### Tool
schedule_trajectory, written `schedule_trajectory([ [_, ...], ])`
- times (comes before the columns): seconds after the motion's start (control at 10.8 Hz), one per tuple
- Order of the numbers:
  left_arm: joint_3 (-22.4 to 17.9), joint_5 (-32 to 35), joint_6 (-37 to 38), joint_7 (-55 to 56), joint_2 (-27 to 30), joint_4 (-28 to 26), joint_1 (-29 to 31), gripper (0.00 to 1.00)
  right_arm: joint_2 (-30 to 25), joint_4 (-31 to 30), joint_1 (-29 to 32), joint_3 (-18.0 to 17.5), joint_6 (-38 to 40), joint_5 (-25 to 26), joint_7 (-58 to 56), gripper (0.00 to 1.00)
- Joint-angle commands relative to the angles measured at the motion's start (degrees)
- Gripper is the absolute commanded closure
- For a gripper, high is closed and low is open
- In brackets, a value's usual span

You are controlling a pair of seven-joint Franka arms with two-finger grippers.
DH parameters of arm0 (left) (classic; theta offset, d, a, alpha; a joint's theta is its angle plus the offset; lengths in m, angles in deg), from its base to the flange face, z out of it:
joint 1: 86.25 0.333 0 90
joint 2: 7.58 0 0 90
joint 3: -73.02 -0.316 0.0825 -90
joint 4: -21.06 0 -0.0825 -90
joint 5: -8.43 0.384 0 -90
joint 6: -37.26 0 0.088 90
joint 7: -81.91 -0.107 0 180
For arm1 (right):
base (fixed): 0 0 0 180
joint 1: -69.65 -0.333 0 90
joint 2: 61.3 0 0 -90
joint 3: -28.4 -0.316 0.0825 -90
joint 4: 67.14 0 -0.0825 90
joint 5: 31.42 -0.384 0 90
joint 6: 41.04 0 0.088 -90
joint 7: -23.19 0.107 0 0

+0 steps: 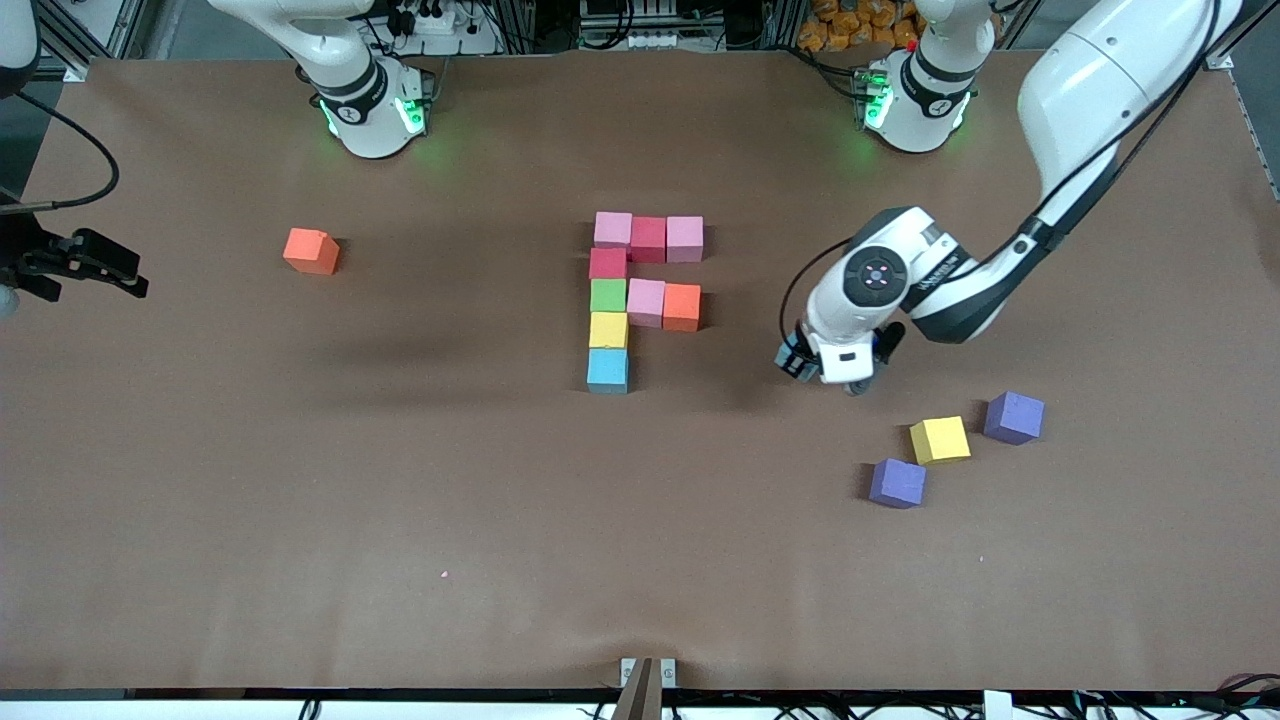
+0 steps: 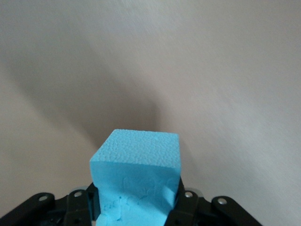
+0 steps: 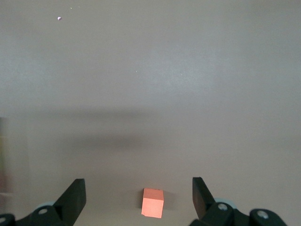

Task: Arrange 11 blocks into digit 3
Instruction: 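Carry the cyan cube with the left gripper toward the placed cyan cube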

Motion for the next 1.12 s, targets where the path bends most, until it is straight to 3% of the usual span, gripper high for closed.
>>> schedule_trajectory([
  [0.0,-0.49,-1.87,0.66,3.9,-0.19,1.99,-2.6,0.89,-0.51,-0.8,-0.51,-0.48,-0.34,-0.43,4.33,0.0],
  [0.37,-0.67,-2.23,0.57,12.7,-1.33,4.88,-4.02,0.9,-0.34,-0.45,-1.3,-0.57,-0.43,-0.17,4.43,0.0],
  [0.56,-0.84,-2.66,0.57,18.12,-3.78,9.08,-5.85,0.9,-0.16,-0.45,-1.56,-0.66,-0.25,-0.43,7.31,0.0],
  [0.84,-9.08,-4.23,0.57,23.68,-4.67,16.21,-17.52,0.9,-0.16,-0.36,-2.26,-0.66,0.01,-0.35,7.51,0.0],
  [1.02,-12.52,-8.36,0.57,23.7,-5.28,19.82,-21.76,0.91,-0.16,-0.27,-2.27,-0.66,0.02,-0.35,7.42,0.0],
])
